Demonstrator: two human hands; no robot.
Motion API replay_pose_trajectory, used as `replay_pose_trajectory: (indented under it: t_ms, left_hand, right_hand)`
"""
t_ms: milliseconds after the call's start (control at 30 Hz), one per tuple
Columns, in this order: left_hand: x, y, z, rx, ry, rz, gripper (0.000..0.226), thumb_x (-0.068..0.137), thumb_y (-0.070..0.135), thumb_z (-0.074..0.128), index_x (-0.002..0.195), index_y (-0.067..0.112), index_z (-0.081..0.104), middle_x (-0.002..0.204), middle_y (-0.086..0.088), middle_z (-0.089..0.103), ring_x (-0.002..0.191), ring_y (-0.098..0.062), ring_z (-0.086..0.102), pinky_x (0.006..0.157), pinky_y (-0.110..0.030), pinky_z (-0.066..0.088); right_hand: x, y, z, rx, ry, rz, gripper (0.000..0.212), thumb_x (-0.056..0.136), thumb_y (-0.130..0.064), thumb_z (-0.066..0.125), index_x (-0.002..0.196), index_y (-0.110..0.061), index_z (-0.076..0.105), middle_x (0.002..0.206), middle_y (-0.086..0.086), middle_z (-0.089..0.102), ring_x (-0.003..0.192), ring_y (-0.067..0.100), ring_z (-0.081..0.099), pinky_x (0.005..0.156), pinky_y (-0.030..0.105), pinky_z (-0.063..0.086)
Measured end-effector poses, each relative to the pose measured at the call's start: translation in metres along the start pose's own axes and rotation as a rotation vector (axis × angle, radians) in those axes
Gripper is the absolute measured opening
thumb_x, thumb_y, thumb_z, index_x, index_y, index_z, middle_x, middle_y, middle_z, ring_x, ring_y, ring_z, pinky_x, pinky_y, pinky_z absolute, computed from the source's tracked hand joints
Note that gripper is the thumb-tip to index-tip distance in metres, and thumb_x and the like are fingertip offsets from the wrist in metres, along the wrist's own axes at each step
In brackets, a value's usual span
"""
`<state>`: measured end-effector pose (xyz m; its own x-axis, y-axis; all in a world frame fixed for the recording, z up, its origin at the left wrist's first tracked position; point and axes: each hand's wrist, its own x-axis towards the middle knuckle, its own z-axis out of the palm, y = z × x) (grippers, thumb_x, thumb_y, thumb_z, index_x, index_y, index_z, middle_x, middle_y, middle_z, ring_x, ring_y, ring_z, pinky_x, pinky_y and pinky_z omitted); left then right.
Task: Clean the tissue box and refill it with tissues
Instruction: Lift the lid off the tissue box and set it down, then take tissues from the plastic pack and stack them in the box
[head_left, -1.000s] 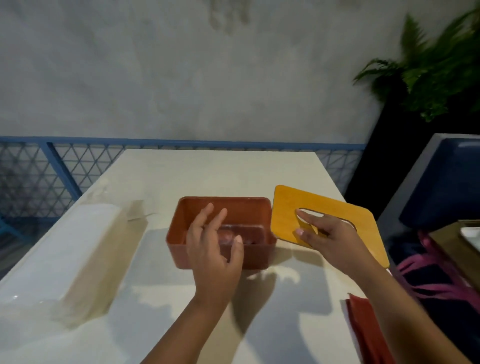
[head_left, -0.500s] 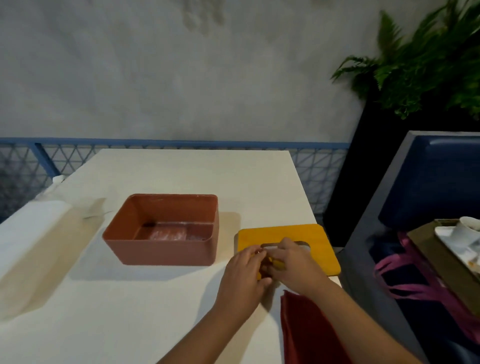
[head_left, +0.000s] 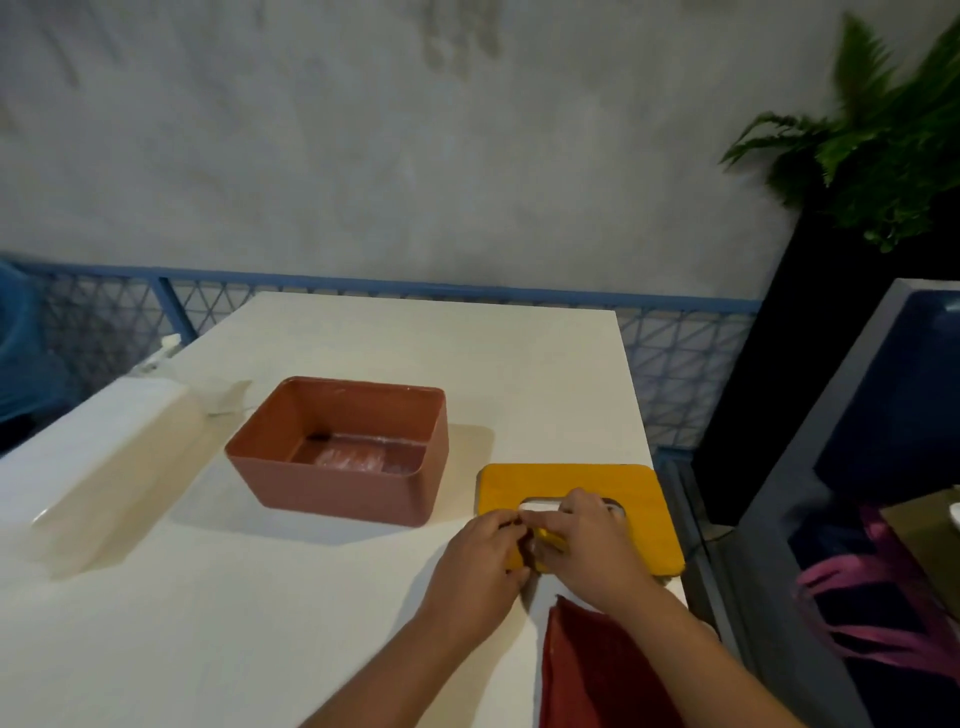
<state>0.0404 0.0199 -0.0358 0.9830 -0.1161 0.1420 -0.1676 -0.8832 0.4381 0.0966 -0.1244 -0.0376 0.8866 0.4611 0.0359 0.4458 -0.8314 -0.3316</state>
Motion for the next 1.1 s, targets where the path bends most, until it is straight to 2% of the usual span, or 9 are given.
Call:
replay_pose_trajectory:
  t_ms: [267,367,533,700,767,867,933,1033,1100]
  left_hand:
    - [-0.003,0.001,-0.006,-0.015,-0.044,-0.006,0.047,0.09,0.018,0.051,0.137,0.019,0.048,0.144,0.005,0.04,0.129,-0.014,0.04,0.105,-0.02,0.031]
    - [-0.009,0.0,-0.015,-0.034,-0.009,-0.003,0.046,0.091,0.017,0.051,0.136,0.022,0.048,0.143,0.006,0.04,0.127,-0.014,0.042,0.104,-0.023,0.035]
    - [-0.019,-0.005,-0.043,-0.057,0.155,0.045,0.04,0.089,0.031,0.055,0.129,0.023,0.055,0.135,0.003,0.05,0.121,-0.013,0.047,0.099,-0.025,0.04]
    - [-0.033,-0.026,-0.086,-0.076,0.396,0.043,0.032,0.087,0.04,0.055,0.114,0.023,0.063,0.112,0.006,0.064,0.096,-0.002,0.055,0.081,-0.007,0.041]
    - [-0.039,-0.04,-0.107,-0.073,0.488,0.054,0.027,0.087,0.036,0.055,0.111,0.023,0.06,0.107,0.005,0.065,0.096,-0.003,0.055,0.084,-0.004,0.038]
    - [-0.051,-0.072,-0.143,-0.049,0.618,-0.05,0.027,0.087,0.032,0.054,0.109,0.02,0.065,0.108,0.007,0.064,0.096,-0.001,0.056,0.085,-0.001,0.038]
    - [-0.06,-0.099,-0.164,-0.053,0.686,-0.129,0.025,0.085,0.024,0.059,0.109,0.017,0.066,0.107,0.006,0.063,0.094,-0.004,0.059,0.083,-0.007,0.042]
    - [-0.074,-0.142,-0.2,-0.052,0.741,-0.249,0.026,0.086,0.016,0.064,0.112,0.018,0.065,0.105,0.01,0.058,0.089,-0.003,0.055,0.077,-0.004,0.038]
    - [-0.082,-0.173,-0.221,-0.056,0.76,-0.322,0.027,0.087,0.015,0.063,0.114,0.019,0.063,0.104,0.013,0.054,0.089,-0.001,0.052,0.075,-0.006,0.038]
  right_hand:
    - [0.0,-0.002,-0.003,-0.043,0.001,-0.008,0.038,0.091,-0.05,0.045,0.129,-0.05,0.046,0.096,-0.009,0.035,0.111,0.015,0.04,0.08,0.027,0.021]
    - [0.001,-0.004,-0.003,-0.037,0.066,-0.006,0.036,0.089,-0.05,0.049,0.124,-0.047,0.054,0.096,-0.008,0.043,0.106,0.016,0.045,0.08,0.03,0.026]
    - [0.01,-0.024,-0.013,0.132,0.341,-0.003,0.043,0.076,-0.051,0.049,0.106,-0.029,0.071,0.085,0.0,0.059,0.085,0.024,0.058,0.07,0.034,0.036]
    - [0.023,-0.077,-0.033,0.301,0.482,-0.059,0.03,0.082,-0.034,0.064,0.109,-0.022,0.07,0.088,0.0,0.054,0.087,0.026,0.056,0.074,0.034,0.032]
    - [0.028,-0.103,-0.037,0.353,0.484,-0.094,0.027,0.084,-0.024,0.068,0.11,-0.021,0.069,0.089,-0.003,0.05,0.087,0.024,0.053,0.075,0.034,0.032]
    - [0.036,-0.145,-0.037,0.459,0.469,-0.162,0.028,0.085,-0.025,0.065,0.112,-0.023,0.066,0.095,-0.006,0.048,0.092,0.017,0.051,0.08,0.038,0.045]
    - [0.04,-0.177,-0.035,0.497,0.44,-0.205,0.029,0.086,-0.031,0.062,0.115,-0.027,0.063,0.104,-0.011,0.046,0.097,0.01,0.049,0.086,0.032,0.048]
    - [0.05,-0.226,-0.028,0.544,0.376,-0.236,0.03,0.088,-0.035,0.059,0.117,-0.03,0.06,0.107,-0.015,0.043,0.095,-0.001,0.048,0.087,0.016,0.04]
    - [0.06,-0.261,-0.021,0.559,0.32,-0.257,0.03,0.089,-0.035,0.057,0.119,-0.032,0.059,0.107,-0.014,0.045,0.097,0.0,0.049,0.089,0.018,0.043]
